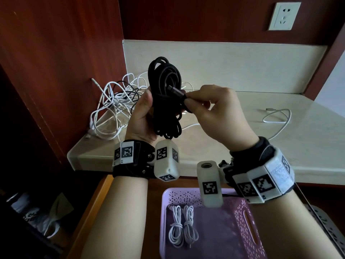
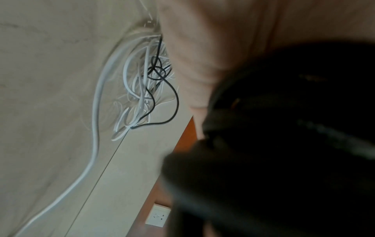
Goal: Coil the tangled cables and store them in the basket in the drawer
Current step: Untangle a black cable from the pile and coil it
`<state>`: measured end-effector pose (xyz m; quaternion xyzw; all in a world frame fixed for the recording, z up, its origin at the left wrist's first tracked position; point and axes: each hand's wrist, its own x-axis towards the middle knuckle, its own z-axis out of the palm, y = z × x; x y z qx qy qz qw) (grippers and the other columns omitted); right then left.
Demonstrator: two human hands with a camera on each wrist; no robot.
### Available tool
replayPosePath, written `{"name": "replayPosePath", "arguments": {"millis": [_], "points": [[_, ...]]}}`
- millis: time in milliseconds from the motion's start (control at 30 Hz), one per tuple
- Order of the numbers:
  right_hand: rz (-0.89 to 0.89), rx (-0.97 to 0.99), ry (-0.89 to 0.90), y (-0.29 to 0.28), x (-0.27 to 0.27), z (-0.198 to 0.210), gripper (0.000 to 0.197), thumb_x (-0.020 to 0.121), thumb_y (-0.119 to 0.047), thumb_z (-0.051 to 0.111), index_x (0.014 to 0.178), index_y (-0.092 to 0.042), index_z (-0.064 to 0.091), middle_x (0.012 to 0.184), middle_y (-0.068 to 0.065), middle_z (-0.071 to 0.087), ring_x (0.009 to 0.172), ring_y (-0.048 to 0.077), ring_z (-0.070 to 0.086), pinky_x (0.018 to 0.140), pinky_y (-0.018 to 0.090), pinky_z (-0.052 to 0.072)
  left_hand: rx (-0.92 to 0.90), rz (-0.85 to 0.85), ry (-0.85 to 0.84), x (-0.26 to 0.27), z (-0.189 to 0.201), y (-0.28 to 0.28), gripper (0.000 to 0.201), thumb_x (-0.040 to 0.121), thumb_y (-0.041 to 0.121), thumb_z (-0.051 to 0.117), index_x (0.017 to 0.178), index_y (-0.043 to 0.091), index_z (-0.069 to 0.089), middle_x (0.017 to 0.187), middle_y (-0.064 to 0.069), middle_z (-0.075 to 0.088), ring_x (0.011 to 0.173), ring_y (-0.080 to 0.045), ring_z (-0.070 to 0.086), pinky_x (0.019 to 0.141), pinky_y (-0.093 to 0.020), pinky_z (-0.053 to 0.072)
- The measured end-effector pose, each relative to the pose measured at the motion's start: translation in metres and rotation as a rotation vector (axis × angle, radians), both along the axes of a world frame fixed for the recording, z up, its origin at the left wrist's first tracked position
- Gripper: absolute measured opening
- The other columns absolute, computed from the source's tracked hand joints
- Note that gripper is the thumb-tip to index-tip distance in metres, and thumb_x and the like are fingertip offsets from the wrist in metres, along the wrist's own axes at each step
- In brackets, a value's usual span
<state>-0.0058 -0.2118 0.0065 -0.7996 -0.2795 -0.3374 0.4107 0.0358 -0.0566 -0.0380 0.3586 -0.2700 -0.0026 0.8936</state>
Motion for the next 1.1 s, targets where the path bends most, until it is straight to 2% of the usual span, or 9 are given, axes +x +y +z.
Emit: {"name": "replayPosePath", "arguments": {"millis": [200,333,433,533,633,767,867,967,1100], "points": [[-0.177,-0.225,-0.008,-0.002,-0.002,0.003,0.022,0.077,-0.016,0.051,0.067,-0.006,0.068,0.051,-0.004,0.034,0.060,0.025,0.038,0.058,0.029,0.023,0.061,0.023,-0.022,0.004,-0.003,-0.002,0.083,0.062,0.048,0.083,0.122,0.001,0.050,0.103,-0.013,0.070,0.094,-0.027,0.068,0.079,-0.043,0.055],[-0.348,-0.414,-0.069,-0.001,-0.007,0.007,0.026,0.080,-0.016,0.044,0.065,-0.006,0.062,0.058,0.003,0.043,0.067,0.031,0.044,0.064,0.033,0.025,0.039,0.046,-0.026,0.005,-0.005,-0.008,0.047,0.071,0.032,0.078,0.108,0.006,0.065,0.088,-0.012,0.069,0.078,-0.024,0.069,0.069,-0.036,0.056],[-0.355,-0.326,-0.129,0.004,-0.006,0.005,0.028,0.086,-0.023,0.045,0.068,-0.006,0.058,0.062,0.004,0.054,0.067,0.030,0.048,0.067,0.035,0.029,0.021,0.025,-0.059,0.002,-0.004,-0.012,0.022,0.080,0.015,0.068,0.101,0.012,0.073,0.088,-0.007,0.071,0.080,-0.018,0.069,0.069,-0.029,0.056],[-0.242,-0.148,-0.110,0.009,-0.001,-0.001,0.021,0.087,-0.024,0.050,0.070,-0.011,0.050,0.063,0.001,0.052,0.061,0.028,0.048,0.064,0.039,0.039,0.010,0.010,-0.096,0.001,-0.002,-0.012,0.027,0.079,0.021,0.070,0.105,0.012,0.072,0.092,-0.006,0.072,0.082,-0.016,0.069,0.071,-0.027,0.055],[-0.119,0.077,0.082,0.010,0.005,-0.003,0.021,0.081,-0.022,0.053,0.065,-0.013,0.043,0.060,0.008,0.050,0.059,0.026,0.046,0.057,0.035,0.038,0.030,0.039,-0.106,-0.001,-0.001,-0.013,0.029,0.078,0.025,0.069,0.105,0.014,0.073,0.091,-0.003,0.073,0.080,-0.013,0.070,0.068,-0.024,0.055],[-0.070,0.116,0.251,0.004,0.008,-0.001,0.023,0.077,-0.016,0.054,0.062,-0.011,0.038,0.062,0.015,0.051,0.063,0.033,0.046,0.057,0.032,0.037,0.071,0.048,-0.045,-0.002,-0.003,-0.016,0.034,0.077,0.012,0.046,0.079,0.021,0.079,0.060,0.006,0.068,0.049,-0.002,0.061,0.048,-0.017,0.050],[-0.059,0.021,0.334,-0.005,0.007,0.000,0.018,0.081,-0.008,0.054,0.067,-0.002,0.043,0.070,0.021,0.056,0.064,0.031,0.044,0.058,0.032,0.036,0.112,0.070,-0.066,0.001,-0.003,-0.015,0.023,0.070,0.022,0.065,0.089,0.024,0.078,0.081,0.002,0.074,0.070,-0.008,0.069,0.065,-0.024,0.055],[-0.091,0.004,0.413,-0.013,0.010,0.003,0.017,0.081,-0.004,0.053,0.066,-0.004,0.045,0.066,0.012,0.050,0.063,0.021,0.042,0.058,0.028,0.033,0.196,0.065,-0.074,0.003,-0.004,-0.018,0.034,0.067,0.026,0.076,0.101,0.023,0.076,0.096,0.000,0.074,0.089,-0.014,0.070,0.077,-0.028,0.055],[-0.111,0.134,0.477,-0.022,0.018,-0.001,0.017,0.076,-0.001,0.058,0.060,-0.003,0.051,0.056,0.007,0.050,0.055,0.016,0.045,0.054,0.025,0.035,0.356,0.041,-0.081,0.002,-0.004,-0.026,0.037,0.078,0.010,0.073,0.112,0.021,0.065,0.097,-0.001,0.073,0.093,-0.017,0.067,0.093,-0.035,0.050]]}}
